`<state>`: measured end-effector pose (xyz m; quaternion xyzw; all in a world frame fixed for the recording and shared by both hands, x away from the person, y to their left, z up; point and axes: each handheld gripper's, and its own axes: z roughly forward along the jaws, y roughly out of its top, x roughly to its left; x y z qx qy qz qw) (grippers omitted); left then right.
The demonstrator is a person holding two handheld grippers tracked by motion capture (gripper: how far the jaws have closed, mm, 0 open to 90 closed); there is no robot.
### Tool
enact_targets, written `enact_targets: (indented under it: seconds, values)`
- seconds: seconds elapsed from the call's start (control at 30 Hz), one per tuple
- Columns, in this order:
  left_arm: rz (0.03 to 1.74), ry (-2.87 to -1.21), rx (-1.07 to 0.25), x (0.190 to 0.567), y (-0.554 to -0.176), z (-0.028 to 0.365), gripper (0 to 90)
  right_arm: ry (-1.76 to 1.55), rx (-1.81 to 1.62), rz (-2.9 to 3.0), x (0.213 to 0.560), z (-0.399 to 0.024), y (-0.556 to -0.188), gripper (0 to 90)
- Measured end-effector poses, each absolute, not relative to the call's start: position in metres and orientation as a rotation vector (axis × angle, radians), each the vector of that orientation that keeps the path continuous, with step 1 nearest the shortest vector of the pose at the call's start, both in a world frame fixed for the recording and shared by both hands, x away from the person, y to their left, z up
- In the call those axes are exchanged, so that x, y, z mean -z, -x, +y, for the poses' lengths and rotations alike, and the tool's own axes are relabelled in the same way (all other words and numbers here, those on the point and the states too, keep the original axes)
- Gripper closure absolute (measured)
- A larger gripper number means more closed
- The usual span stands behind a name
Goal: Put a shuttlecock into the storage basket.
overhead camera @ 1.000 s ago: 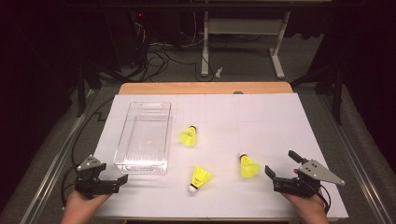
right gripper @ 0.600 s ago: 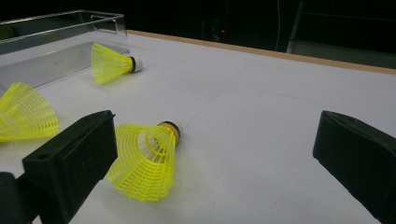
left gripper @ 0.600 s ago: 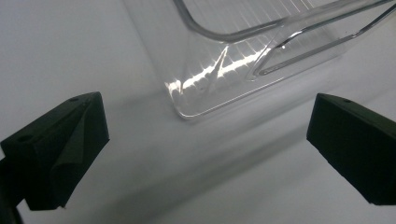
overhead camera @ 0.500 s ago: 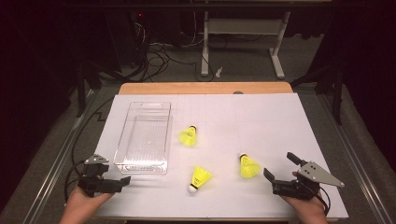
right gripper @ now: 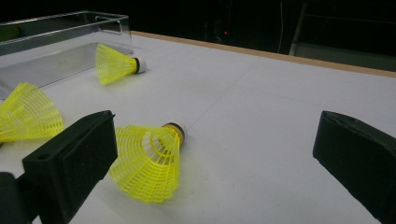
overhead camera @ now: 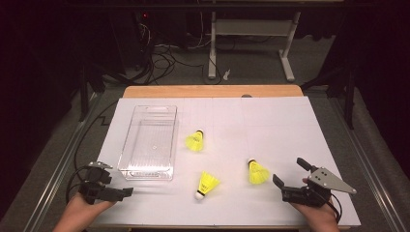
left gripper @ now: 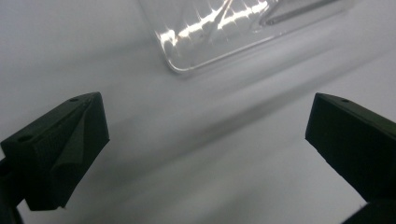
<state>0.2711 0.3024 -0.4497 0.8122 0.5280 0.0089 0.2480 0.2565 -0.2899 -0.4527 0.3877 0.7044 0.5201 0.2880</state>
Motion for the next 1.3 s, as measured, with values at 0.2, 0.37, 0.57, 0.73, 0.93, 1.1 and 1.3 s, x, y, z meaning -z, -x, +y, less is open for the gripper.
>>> enact_targets:
  seconds: [0.2,0.37,0.57,0.73,0.93,1.1,1.3]
  values:
    - [1.462,-2.266,0.011,0.442,-0.275,0.300,0.6,-1.030,-1.388,1.884,0.453,-0.288,-0.256,0.5]
    - [1.483,-2.294,0.056,0.439,-0.277,0.294,0.6,-1.037,-1.394,1.882,0.453,-0.289,-0.257,0.5]
    - [1.492,-2.349,0.093,0.441,-0.279,0.287,0.6,-1.034,-1.391,1.886,0.454,-0.288,-0.258,0.5]
    - [1.509,-2.376,0.123,0.440,-0.281,0.285,0.6,-1.037,-1.397,1.888,0.454,-0.288,-0.258,0.5]
    - [1.510,-2.417,0.162,0.438,-0.285,0.276,0.6,-1.039,-1.394,1.894,0.456,-0.289,-0.261,0.4]
    - [1.538,-2.447,0.203,0.439,-0.286,0.274,0.6,-1.044,-1.392,1.901,0.456,-0.288,-0.262,0.4]
    - [1.530,-2.481,0.225,0.438,-0.286,0.270,0.7,-1.044,-1.406,1.898,0.457,-0.288,-0.261,0.4]
